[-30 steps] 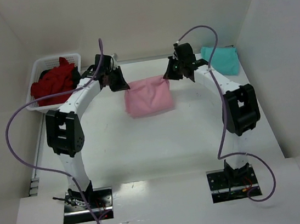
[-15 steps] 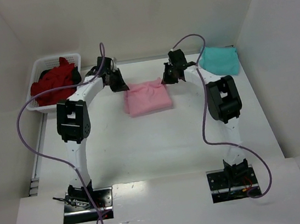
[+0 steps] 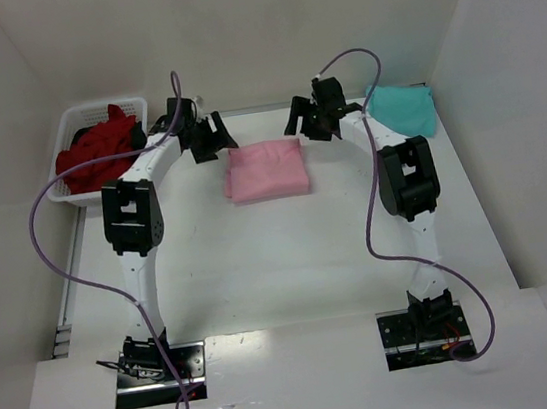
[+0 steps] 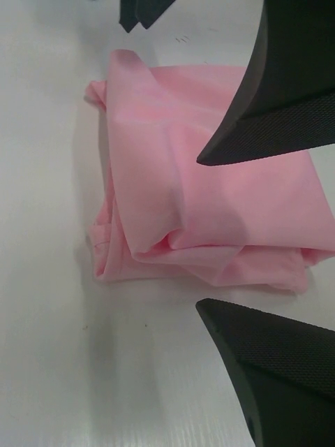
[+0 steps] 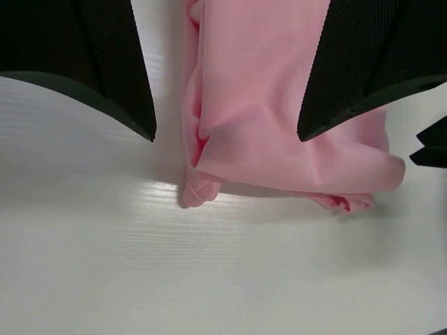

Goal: Fold and stack the t-shirts
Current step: Fold the long partially folded tshirt into a neat square, then smooth out wrinkles on the folded tshirt

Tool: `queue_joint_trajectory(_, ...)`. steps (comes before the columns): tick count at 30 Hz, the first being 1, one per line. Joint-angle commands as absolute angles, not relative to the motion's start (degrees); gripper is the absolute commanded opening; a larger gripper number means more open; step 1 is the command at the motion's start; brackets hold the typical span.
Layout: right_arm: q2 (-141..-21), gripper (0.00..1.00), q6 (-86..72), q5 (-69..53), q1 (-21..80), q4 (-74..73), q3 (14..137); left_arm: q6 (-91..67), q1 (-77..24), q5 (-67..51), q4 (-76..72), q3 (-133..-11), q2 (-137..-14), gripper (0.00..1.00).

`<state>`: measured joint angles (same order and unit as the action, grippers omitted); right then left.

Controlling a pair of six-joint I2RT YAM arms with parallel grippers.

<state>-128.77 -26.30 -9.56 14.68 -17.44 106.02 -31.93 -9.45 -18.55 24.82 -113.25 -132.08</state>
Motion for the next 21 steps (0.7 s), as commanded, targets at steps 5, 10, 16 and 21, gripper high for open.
queue_joint_trajectory(5,-121.2,0.44,-24.7,-16.0,14.5,-10.6,104.1,-28.2,-9.1,-28.8,19.1,-111.7,-123.7,0.73)
queue_joint_trajectory(10,-120.5,0.00,-28.0,-21.5,14.5,-8.7,100.8,-28.7,-11.0,-31.1,14.0,-108.5,-122.5,0.21)
queue_joint_trajectory(16,-124.3,0.00,-29.7,-31.0,14.5,-5.3,99.0,-33.2,-12.2,-33.0,7.1,-102.6,-126.1,0.02)
queue_joint_trajectory(21,-127.3,0.00,-27.6,-30.7,14.5,-5.9,99.1,-34.4,-13.7,-27.1,3.4,-100.0,-127.4,0.02)
